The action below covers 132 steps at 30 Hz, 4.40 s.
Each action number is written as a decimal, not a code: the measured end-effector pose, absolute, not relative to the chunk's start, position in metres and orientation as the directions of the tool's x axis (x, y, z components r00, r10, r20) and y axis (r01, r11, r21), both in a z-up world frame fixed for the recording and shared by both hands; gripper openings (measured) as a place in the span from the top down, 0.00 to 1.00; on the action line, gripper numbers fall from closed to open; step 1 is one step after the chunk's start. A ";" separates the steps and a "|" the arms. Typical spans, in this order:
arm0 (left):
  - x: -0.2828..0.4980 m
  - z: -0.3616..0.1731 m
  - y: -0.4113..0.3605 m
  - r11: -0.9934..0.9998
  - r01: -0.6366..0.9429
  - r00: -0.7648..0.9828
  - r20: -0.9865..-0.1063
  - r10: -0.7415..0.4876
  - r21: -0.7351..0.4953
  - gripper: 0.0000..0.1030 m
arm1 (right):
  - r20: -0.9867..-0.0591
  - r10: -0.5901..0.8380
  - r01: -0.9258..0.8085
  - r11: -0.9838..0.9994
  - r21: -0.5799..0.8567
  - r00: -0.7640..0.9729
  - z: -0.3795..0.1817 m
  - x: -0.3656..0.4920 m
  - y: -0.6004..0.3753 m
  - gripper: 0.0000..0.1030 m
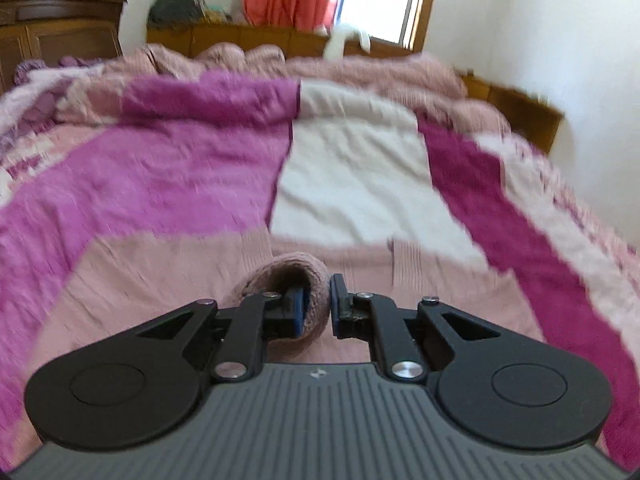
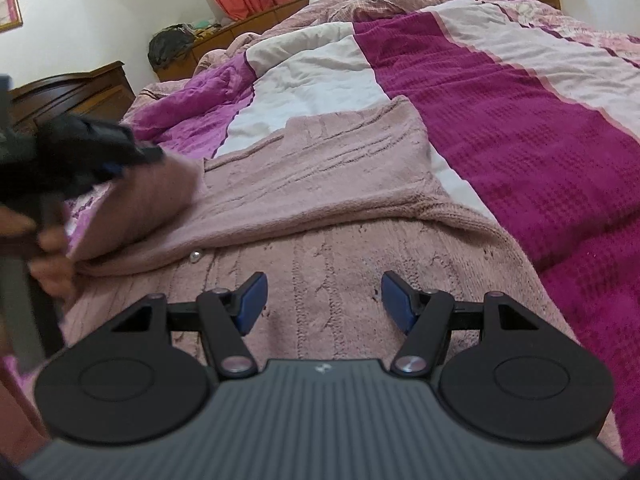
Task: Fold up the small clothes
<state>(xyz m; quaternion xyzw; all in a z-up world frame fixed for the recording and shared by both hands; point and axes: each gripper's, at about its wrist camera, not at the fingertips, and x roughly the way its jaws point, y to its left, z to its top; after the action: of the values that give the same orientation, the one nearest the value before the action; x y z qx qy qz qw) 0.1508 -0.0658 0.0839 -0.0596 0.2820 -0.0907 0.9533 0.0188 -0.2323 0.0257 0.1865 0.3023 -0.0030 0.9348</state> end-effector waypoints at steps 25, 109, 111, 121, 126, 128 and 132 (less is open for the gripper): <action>0.072 0.079 -0.010 0.993 0.111 0.757 -0.646 -0.103 -0.028 0.38 | -0.536 0.113 0.042 0.962 0.269 0.837 0.048 0.018 -0.215 0.36; 0.067 0.040 0.067 0.992 -0.089 0.716 -0.698 0.000 -0.091 0.36 | -0.439 0.296 -0.232 0.953 0.194 0.849 0.112 0.150 -0.115 0.90; 0.067 0.040 0.067 0.992 -0.090 0.716 -0.698 0.002 -0.089 0.36 | -0.424 0.257 -0.161 0.955 0.248 0.868 0.114 0.147 -0.146 0.90; 0.068 0.039 0.063 0.993 -0.094 0.715 -0.699 0.022 -0.065 0.36 | -0.483 0.022 0.151 0.937 0.316 0.875 0.073 0.119 -0.250 0.90; 0.069 0.040 0.061 0.994 -0.094 0.710 -0.703 0.032 -0.050 0.36 | -0.568 0.037 0.186 0.925 0.331 0.822 0.045 0.112 -0.265 0.89; 0.070 0.040 0.061 0.995 -0.093 0.707 -0.706 0.032 -0.047 0.36 | -0.615 0.059 0.185 0.928 0.325 0.787 0.037 0.112 -0.267 0.87; 0.065 0.051 0.063 0.994 -0.090 0.709 -0.705 0.021 -0.061 0.36 | -0.638 0.085 0.144 0.943 0.299 0.766 0.046 0.103 -0.271 0.80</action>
<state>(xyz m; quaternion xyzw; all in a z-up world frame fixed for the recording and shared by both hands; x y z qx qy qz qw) 0.0654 0.0630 0.0509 -0.0455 0.3801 0.0299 0.9233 0.1032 -0.2709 0.0457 0.1678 0.3419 -0.0161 0.9245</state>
